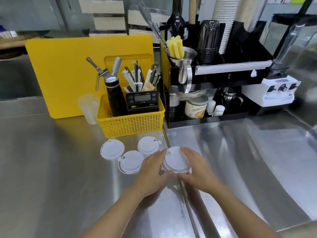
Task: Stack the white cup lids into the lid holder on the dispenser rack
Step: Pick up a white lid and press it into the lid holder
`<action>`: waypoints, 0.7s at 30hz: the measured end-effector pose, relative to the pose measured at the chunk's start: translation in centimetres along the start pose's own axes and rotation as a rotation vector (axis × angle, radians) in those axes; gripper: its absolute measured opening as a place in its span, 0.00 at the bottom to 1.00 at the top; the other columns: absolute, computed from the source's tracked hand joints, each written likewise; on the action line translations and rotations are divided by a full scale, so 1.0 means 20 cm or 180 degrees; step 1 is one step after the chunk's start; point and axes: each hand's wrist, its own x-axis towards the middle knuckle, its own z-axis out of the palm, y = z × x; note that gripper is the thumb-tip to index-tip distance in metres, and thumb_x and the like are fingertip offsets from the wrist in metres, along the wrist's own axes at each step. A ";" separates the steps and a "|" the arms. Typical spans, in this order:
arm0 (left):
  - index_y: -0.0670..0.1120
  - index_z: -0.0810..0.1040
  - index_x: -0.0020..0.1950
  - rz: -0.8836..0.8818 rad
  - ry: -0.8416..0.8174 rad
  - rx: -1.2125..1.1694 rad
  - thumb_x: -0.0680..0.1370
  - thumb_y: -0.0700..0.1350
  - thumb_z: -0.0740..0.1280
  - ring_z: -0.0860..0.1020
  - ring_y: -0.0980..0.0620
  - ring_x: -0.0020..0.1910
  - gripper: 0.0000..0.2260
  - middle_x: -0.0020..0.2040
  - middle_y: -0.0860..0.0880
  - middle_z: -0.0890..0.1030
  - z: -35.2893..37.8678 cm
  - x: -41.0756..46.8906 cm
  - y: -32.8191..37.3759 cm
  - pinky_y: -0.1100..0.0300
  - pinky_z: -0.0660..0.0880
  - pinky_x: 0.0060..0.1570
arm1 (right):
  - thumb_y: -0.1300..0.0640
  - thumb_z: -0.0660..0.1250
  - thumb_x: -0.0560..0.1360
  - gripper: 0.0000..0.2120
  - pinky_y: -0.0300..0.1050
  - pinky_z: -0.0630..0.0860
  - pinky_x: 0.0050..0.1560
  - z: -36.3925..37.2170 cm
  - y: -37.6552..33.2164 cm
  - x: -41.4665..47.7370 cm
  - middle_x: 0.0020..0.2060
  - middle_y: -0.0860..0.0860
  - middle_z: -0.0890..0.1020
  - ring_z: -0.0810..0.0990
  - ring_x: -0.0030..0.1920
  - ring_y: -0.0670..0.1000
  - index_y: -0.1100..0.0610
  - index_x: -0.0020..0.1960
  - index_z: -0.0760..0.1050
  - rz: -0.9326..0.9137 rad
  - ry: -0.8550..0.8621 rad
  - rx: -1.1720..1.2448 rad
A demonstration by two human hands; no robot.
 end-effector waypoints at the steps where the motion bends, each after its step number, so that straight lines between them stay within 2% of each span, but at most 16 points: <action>1: 0.56 0.55 0.73 0.0102 0.0068 0.0014 0.74 0.57 0.65 0.56 0.51 0.74 0.31 0.75 0.54 0.61 -0.06 0.05 0.06 0.51 0.54 0.71 | 0.25 0.59 0.61 0.43 0.51 0.65 0.66 -0.06 -0.01 0.04 0.66 0.48 0.70 0.68 0.64 0.51 0.50 0.68 0.62 -0.0036 0.0137 0.0076; 5: 0.56 0.54 0.73 0.0606 0.0289 0.0182 0.75 0.56 0.65 0.54 0.52 0.74 0.31 0.75 0.54 0.60 -0.26 0.26 0.30 0.51 0.53 0.72 | 0.35 0.69 0.65 0.39 0.49 0.63 0.66 -0.37 -0.04 0.18 0.67 0.46 0.69 0.65 0.67 0.48 0.50 0.69 0.60 -0.0278 0.0622 0.0007; 7: 0.55 0.54 0.73 0.0861 0.0428 0.0309 0.75 0.56 0.65 0.53 0.53 0.74 0.31 0.75 0.54 0.59 -0.34 0.37 0.43 0.52 0.52 0.72 | 0.36 0.69 0.64 0.38 0.49 0.64 0.66 -0.55 -0.05 0.23 0.66 0.45 0.69 0.66 0.65 0.47 0.49 0.68 0.61 -0.0402 0.0864 0.0015; 10: 0.52 0.55 0.74 0.1249 0.0711 0.0414 0.75 0.55 0.64 0.54 0.53 0.74 0.31 0.74 0.52 0.61 -0.42 0.54 0.62 0.53 0.52 0.72 | 0.36 0.68 0.64 0.40 0.47 0.59 0.67 -0.80 -0.04 0.31 0.66 0.43 0.65 0.61 0.66 0.43 0.54 0.69 0.61 -0.0600 0.1193 -0.0056; 13: 0.52 0.56 0.73 0.1565 0.0910 0.0473 0.75 0.56 0.63 0.56 0.53 0.73 0.29 0.73 0.52 0.63 -0.44 0.72 0.79 0.52 0.55 0.72 | 0.38 0.70 0.64 0.41 0.51 0.60 0.69 -1.04 0.03 0.40 0.67 0.50 0.67 0.62 0.68 0.49 0.58 0.69 0.61 -0.0789 0.1428 -0.0292; 16: 0.50 0.55 0.74 0.1736 0.1112 0.0562 0.76 0.54 0.64 0.55 0.53 0.74 0.30 0.74 0.52 0.62 -0.42 0.93 0.96 0.54 0.52 0.71 | 0.39 0.70 0.64 0.41 0.49 0.59 0.69 -1.25 0.16 0.49 0.69 0.55 0.67 0.61 0.68 0.48 0.57 0.69 0.62 -0.0869 0.1571 -0.0291; 19: 0.50 0.56 0.73 0.1830 0.1309 0.0447 0.74 0.54 0.63 0.54 0.55 0.73 0.30 0.70 0.59 0.60 -0.36 1.13 1.13 0.59 0.50 0.70 | 0.38 0.67 0.65 0.38 0.48 0.60 0.68 -1.44 0.32 0.58 0.69 0.56 0.66 0.61 0.70 0.51 0.55 0.68 0.62 -0.0969 0.1631 -0.0205; 21: 0.50 0.56 0.73 0.1782 0.1306 0.0302 0.76 0.52 0.65 0.54 0.57 0.72 0.30 0.68 0.61 0.59 -0.31 1.26 1.24 0.64 0.48 0.68 | 0.39 0.69 0.65 0.37 0.45 0.59 0.67 -1.55 0.42 0.64 0.68 0.57 0.67 0.62 0.69 0.50 0.56 0.67 0.64 -0.0977 0.1693 -0.0106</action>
